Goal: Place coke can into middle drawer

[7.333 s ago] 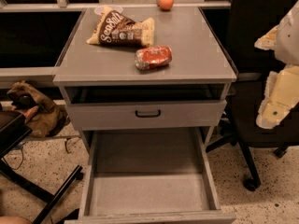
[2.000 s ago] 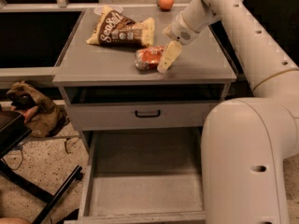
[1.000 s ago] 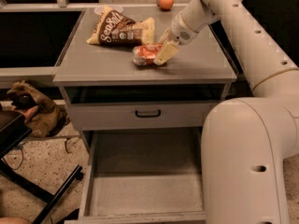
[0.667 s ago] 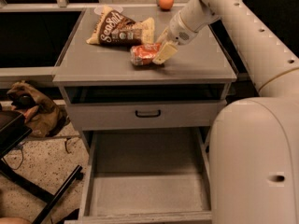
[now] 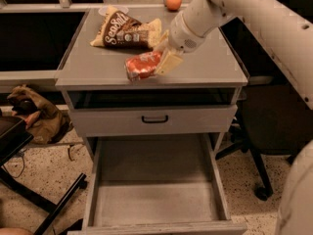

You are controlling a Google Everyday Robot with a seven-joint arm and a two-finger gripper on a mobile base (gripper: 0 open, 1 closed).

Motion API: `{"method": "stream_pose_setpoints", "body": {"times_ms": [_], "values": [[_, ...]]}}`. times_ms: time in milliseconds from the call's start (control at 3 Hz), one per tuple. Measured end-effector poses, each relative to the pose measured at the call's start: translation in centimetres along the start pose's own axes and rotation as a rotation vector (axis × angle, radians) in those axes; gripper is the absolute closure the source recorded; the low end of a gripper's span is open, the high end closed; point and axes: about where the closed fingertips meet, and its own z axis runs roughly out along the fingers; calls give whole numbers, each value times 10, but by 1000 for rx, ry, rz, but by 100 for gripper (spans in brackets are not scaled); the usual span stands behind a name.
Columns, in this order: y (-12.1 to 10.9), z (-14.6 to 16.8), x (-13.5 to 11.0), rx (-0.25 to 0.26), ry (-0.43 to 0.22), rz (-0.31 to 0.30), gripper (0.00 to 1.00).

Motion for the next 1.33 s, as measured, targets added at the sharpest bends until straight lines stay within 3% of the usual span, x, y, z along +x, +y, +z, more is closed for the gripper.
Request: {"method": "stream_pose_setpoints", "body": {"times_ms": [333,667,1000,1333], "values": [[68,22,-7,-185,-8,-87,100],[68,22,-7,-186,-8,-87,100],[99,29,-9,-216,-67,-61,100],[169,37,-26,-245,-194,50,100]]}}
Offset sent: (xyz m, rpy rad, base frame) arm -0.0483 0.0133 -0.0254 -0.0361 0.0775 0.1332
